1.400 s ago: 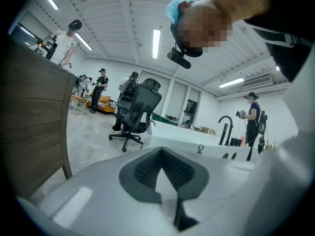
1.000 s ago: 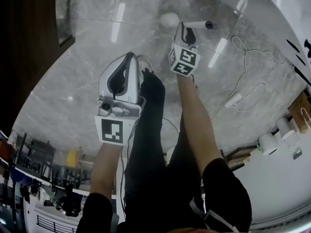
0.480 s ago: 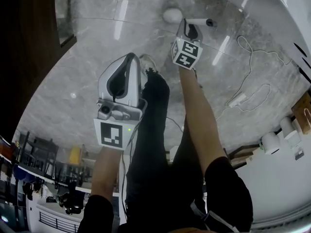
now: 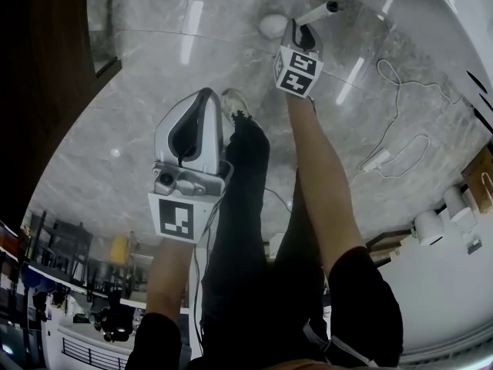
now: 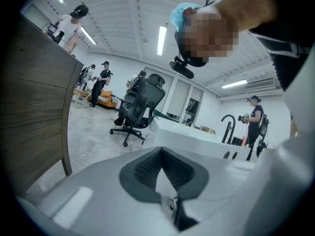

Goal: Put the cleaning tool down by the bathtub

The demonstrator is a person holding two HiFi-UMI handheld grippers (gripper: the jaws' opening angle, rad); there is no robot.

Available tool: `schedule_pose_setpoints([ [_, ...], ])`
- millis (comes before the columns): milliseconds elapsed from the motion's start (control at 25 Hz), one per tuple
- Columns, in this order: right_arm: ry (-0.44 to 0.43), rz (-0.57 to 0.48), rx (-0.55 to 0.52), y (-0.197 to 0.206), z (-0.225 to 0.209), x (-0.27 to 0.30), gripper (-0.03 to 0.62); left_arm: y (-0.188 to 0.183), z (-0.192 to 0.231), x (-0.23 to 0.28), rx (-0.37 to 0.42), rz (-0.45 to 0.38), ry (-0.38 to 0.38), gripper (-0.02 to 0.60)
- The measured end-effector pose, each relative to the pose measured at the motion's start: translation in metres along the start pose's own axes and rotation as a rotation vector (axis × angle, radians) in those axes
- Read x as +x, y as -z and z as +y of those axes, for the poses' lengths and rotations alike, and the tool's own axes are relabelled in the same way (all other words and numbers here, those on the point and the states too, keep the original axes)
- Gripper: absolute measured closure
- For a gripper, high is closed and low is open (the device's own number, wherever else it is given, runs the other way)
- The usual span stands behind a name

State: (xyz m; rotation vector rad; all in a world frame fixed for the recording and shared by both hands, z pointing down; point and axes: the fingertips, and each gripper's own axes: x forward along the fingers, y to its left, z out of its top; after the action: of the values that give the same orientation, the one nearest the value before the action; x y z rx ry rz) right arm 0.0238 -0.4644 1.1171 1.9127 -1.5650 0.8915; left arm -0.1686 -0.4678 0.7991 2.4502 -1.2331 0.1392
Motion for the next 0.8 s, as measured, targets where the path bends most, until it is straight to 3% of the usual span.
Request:
schedule_pose_setpoints([
  [800,0.003,0.013,0.02,-0.027,-0.017,0.054,0.511,0.004,0.01,0.006,-0.023,0.028,-0.005,0.574],
])
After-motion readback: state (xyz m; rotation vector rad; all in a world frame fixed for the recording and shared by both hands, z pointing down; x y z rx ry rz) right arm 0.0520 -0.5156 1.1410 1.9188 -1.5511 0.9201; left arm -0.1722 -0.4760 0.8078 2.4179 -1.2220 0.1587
